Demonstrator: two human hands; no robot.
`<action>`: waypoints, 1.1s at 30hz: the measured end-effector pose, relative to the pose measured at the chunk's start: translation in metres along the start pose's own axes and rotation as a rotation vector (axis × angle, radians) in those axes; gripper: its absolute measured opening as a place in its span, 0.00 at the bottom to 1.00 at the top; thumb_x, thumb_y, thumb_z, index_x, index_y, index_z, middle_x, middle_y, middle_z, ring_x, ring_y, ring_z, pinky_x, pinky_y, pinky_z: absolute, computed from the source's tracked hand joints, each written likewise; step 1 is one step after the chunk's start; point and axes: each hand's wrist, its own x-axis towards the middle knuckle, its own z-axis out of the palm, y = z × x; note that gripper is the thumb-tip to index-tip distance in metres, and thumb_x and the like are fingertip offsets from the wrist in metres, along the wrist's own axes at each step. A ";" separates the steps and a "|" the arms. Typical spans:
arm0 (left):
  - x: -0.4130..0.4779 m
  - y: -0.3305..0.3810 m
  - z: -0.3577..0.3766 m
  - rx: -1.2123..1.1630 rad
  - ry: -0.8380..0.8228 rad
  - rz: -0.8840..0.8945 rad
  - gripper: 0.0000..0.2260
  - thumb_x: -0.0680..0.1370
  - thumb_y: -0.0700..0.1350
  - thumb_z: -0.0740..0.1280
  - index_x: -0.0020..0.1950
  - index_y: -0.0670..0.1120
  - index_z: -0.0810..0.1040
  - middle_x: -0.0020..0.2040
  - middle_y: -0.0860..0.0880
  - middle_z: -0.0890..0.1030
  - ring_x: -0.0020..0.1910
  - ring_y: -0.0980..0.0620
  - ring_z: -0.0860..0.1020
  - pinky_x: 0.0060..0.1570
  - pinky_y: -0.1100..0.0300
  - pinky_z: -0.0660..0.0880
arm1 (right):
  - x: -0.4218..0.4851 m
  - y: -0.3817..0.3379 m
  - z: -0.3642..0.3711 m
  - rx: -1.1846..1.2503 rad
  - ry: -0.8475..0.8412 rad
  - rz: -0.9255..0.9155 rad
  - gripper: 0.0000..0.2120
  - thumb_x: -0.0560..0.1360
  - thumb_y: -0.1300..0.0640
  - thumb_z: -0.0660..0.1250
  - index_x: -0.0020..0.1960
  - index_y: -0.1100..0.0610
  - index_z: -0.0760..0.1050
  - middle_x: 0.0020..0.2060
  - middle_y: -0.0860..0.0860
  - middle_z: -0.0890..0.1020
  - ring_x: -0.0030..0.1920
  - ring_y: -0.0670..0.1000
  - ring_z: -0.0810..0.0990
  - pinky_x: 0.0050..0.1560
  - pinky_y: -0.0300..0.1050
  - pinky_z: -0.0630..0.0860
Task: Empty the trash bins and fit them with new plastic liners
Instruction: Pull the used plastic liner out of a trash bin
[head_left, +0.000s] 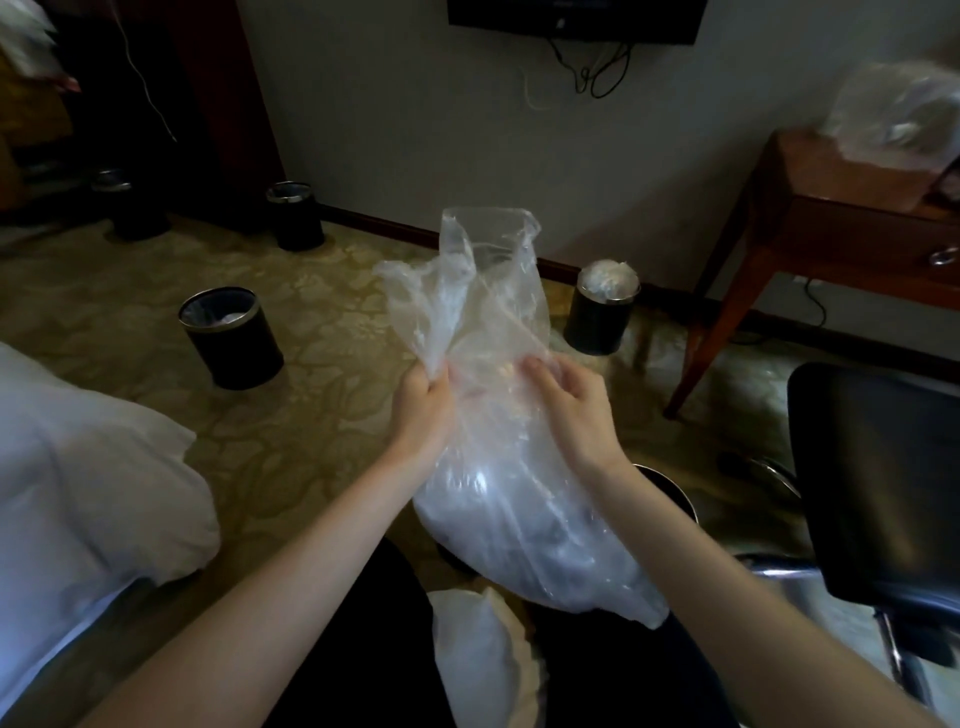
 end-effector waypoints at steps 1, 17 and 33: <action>-0.001 -0.001 0.000 -0.017 -0.036 -0.009 0.10 0.83 0.50 0.59 0.46 0.51 0.77 0.41 0.50 0.82 0.42 0.52 0.82 0.40 0.57 0.76 | 0.000 -0.001 0.003 0.031 0.022 0.013 0.13 0.82 0.54 0.63 0.50 0.63 0.79 0.42 0.59 0.83 0.42 0.56 0.80 0.49 0.56 0.78; -0.010 0.020 -0.003 -0.373 -0.311 -0.089 0.19 0.81 0.61 0.54 0.66 0.58 0.76 0.64 0.51 0.80 0.64 0.50 0.78 0.68 0.43 0.69 | 0.000 0.008 0.004 0.238 -0.015 -0.073 0.10 0.83 0.60 0.57 0.46 0.60 0.74 0.42 0.55 0.79 0.46 0.51 0.77 0.53 0.46 0.73; -0.022 0.009 -0.002 -0.309 -0.359 -0.184 0.23 0.81 0.63 0.53 0.73 0.55 0.70 0.69 0.55 0.75 0.66 0.59 0.72 0.66 0.59 0.65 | -0.008 0.031 0.019 -0.236 -0.434 0.346 0.14 0.82 0.65 0.56 0.57 0.77 0.72 0.46 0.60 0.78 0.46 0.55 0.77 0.51 0.49 0.73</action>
